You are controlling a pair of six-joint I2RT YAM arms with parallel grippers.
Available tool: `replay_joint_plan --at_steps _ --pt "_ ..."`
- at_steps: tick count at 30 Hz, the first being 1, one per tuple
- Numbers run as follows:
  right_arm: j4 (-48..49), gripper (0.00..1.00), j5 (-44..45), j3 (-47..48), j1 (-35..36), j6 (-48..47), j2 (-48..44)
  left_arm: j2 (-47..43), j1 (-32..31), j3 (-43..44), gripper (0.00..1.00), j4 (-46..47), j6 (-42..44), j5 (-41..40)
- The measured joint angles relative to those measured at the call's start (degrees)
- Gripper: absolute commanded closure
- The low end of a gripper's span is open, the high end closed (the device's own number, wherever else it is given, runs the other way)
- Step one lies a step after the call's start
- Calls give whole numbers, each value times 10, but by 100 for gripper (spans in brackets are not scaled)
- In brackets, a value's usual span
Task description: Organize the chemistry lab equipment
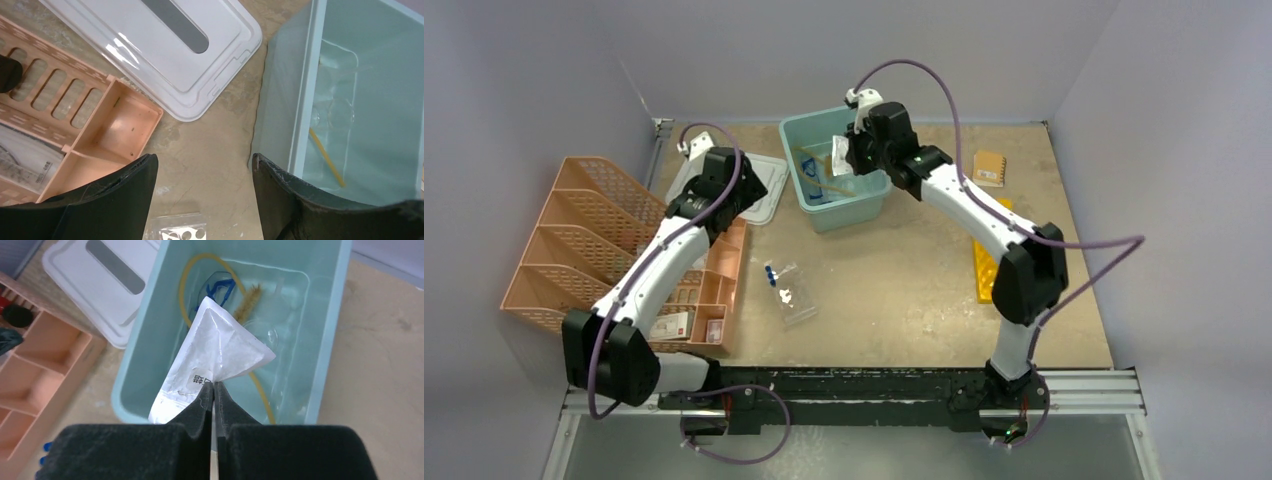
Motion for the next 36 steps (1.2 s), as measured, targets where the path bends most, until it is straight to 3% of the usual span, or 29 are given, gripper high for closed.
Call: replay_joint_plan --at_steps 9,15,20,26,33,36 --pt "-35 100 -88 104 -17 -93 184 85 36 54 33 8 0 37" --pt "-60 77 -125 148 -16 -121 236 146 58 87 33 24 -1 66" --pt "-75 63 -152 167 -17 -125 239 218 70 131 32 24 -4 80" --pt "-73 60 -166 220 -36 -113 232 297 76 211 32 25 -3 73" --pt "-70 61 -139 184 -64 -90 165 392 82 302 51 43 1 28" --pt "-62 62 -116 141 -67 -84 113 450 85 342 55 57 1 14"
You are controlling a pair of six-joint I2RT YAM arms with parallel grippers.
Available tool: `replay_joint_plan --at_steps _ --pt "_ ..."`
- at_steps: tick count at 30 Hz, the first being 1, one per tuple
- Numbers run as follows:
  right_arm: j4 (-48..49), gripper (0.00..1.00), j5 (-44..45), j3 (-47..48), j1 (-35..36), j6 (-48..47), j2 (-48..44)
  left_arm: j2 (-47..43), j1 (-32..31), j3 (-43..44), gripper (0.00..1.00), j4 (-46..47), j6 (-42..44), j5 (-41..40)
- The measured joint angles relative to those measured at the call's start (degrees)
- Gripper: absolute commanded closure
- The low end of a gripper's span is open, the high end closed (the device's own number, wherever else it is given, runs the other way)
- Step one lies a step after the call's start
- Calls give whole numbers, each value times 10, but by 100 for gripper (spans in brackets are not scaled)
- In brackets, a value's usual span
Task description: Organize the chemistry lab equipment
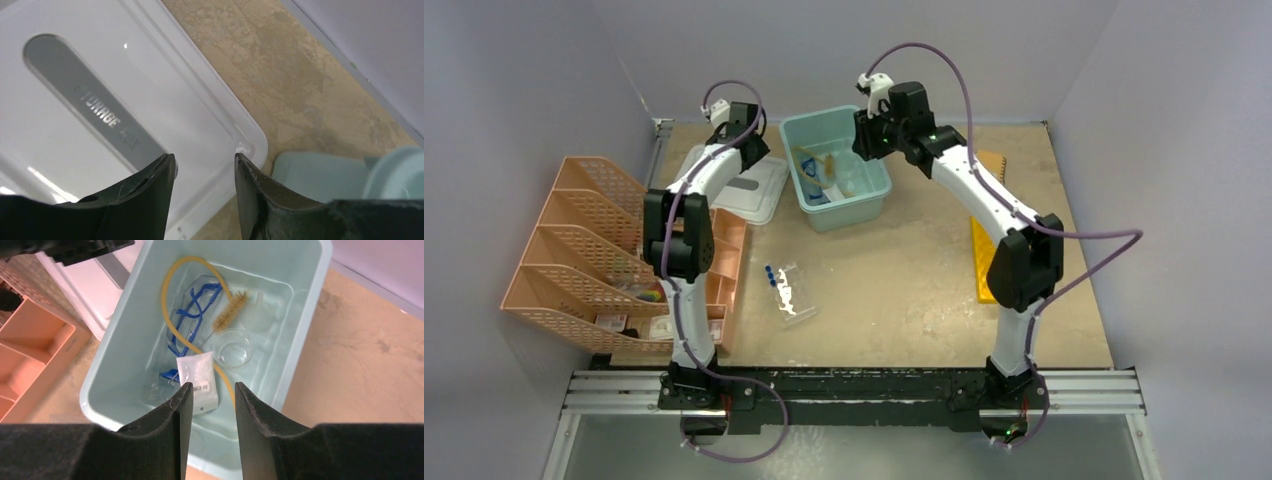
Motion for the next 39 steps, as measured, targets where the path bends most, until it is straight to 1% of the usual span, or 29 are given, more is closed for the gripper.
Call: replay_joint_plan --at_steps 4,6,11,14,19,24,29,33,36,39 --pt "11 62 23 -64 2 9 -64 73 3 45 54 18 5 -9" --pt "10 62 43 -91 3 12 -90 94 3 48 53 28 7 -9" --pt "12 63 91 -142 5 13 -127 120 3 50 52 52 20 -16" --pt "11 63 113 -171 5 14 -147 127 3 60 56 70 31 -23" --pt "10 63 139 -186 5 20 -166 143 3 75 58 108 55 -28" --pt "13 62 158 -202 5 29 -196 174 3 96 53 133 71 -32" --pt "21 62 170 -202 5 33 -203 206 3 140 50 124 76 -30" --pt "21 62 178 -203 5 34 -203 225 3 181 58 88 76 -25" --pt "23 62 181 -204 5 35 -203 242 3 218 70 54 87 -17" --pt "22 62 181 -206 5 39 -203 258 5 253 76 19 111 -3"
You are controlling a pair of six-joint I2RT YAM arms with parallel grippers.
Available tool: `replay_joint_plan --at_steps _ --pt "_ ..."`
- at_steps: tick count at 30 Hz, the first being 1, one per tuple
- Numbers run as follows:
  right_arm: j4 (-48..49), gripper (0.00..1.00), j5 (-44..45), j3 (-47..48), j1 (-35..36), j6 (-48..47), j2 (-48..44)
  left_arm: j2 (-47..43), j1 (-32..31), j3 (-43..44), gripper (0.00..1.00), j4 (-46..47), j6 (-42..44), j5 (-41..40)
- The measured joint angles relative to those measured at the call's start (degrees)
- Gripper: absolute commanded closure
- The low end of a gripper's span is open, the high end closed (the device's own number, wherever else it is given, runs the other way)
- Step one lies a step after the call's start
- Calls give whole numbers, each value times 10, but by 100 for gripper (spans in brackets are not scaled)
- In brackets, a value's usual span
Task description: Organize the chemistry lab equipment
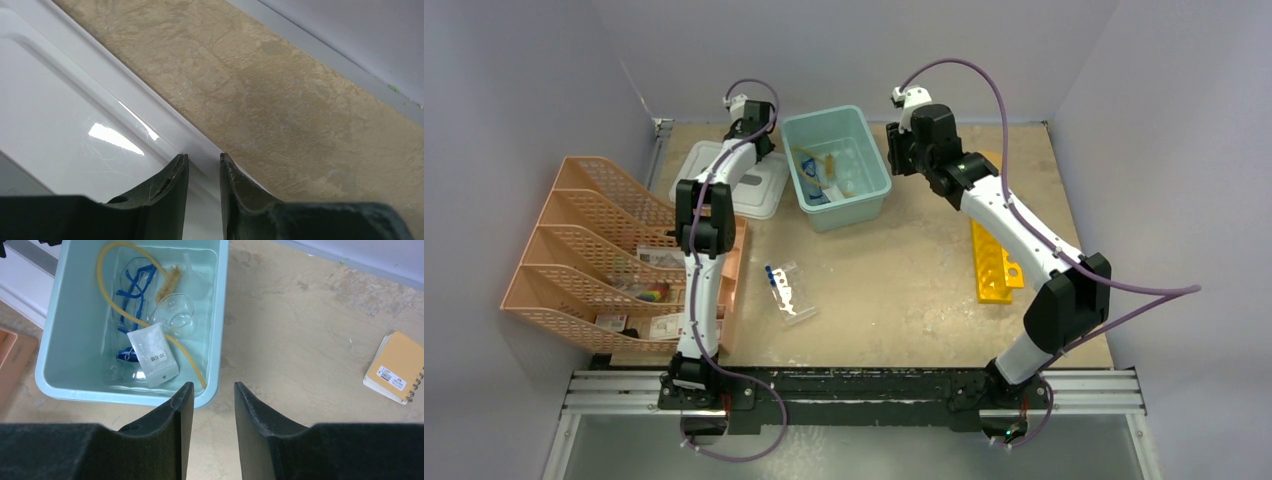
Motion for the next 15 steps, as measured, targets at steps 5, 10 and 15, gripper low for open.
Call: replay_joint_plan --at_steps 5,10,15 --pt "0 62 0 -1 0 6 0 7 3 26 81 -32 52 30" --pt "0 62 -1 -6 0 13 0 -1 3 26 88 -48 140 62" --pt "0 62 -2 -9 0 20 0 -9 3 16 89 -59 206 128"
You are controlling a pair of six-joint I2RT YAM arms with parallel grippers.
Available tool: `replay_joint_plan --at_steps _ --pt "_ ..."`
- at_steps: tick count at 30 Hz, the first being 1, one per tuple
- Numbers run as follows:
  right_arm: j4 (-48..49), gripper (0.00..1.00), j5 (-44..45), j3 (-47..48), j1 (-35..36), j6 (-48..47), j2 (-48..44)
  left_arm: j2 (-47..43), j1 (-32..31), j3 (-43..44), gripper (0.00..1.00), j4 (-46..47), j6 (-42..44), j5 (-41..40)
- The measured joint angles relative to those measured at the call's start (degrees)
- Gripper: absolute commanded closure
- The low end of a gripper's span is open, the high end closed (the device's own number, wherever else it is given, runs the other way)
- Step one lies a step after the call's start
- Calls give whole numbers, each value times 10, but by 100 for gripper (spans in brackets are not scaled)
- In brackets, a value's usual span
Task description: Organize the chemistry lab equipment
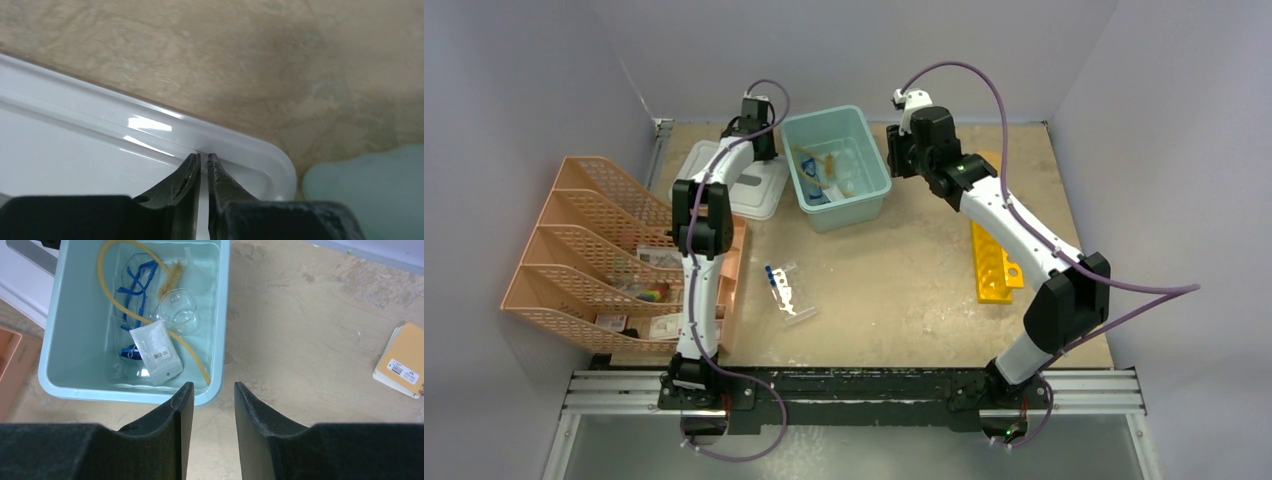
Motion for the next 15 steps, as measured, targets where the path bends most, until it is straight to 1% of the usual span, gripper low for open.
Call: replay_joint_plan --at_steps 4,10,13,15 --pt "0 62 0 -2 0 3 0 -26 0 -42 87 11 6 53" --pt "-1 62 -1 -27 0 9 -16 -45 -1 -80 87 24 -45 100" --pt "0 62 -1 -31 0 11 -22 -60 -9 -111 87 35 -66 117" --pt "0 62 -1 -34 0 11 -27 -71 -19 -129 86 34 -77 112"
